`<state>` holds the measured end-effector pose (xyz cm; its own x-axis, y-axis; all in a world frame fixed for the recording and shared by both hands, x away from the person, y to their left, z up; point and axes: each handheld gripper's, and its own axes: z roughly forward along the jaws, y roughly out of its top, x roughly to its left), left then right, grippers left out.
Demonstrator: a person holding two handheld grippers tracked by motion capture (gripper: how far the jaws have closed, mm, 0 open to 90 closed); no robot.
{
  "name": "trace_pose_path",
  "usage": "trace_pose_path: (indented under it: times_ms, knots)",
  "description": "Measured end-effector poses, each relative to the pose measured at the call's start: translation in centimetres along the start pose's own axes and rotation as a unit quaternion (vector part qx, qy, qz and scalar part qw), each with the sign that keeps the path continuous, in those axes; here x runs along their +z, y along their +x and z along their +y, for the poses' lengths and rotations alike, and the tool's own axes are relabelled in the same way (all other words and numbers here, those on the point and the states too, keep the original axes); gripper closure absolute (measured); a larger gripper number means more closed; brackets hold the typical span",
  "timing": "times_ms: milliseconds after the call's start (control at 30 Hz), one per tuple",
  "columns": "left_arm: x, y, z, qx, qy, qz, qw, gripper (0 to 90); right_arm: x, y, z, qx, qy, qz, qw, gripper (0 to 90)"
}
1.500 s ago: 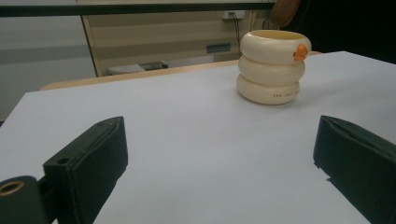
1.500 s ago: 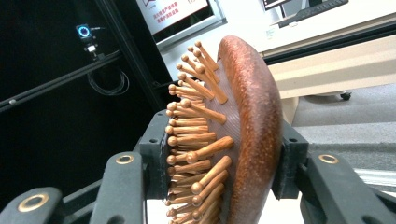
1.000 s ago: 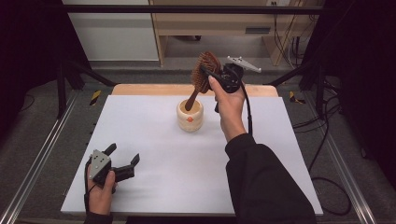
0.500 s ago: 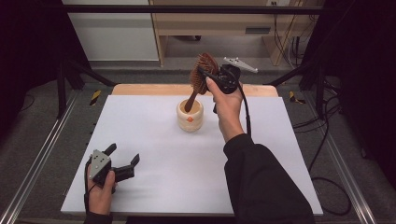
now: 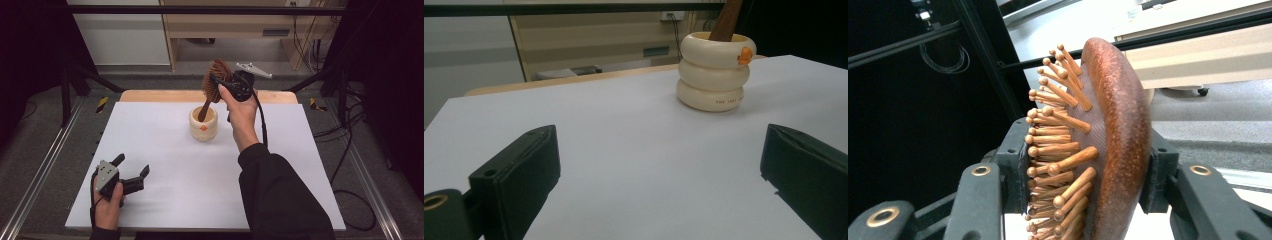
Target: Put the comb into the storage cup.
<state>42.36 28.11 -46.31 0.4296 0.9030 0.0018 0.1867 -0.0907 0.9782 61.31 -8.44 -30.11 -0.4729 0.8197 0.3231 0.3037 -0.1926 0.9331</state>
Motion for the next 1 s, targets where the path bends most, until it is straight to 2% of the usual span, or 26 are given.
trace_pose_path:
  times_ms: [567, 1000]
  knots:
    - [0.1, 0.1, -0.1, 0.001, 0.003, -0.001, 1.0000, 2.7, 1.3, -0.6, -1.8, 0.013, 0.016, -0.003, 0.9998, 50.2]
    - [0.1, 0.0, -0.1, 0.002, 0.002, -0.002, 1.0000, 2.7, 1.9, -0.6, -2.5, 0.011, 0.023, -0.003, 0.9997, 50.2]
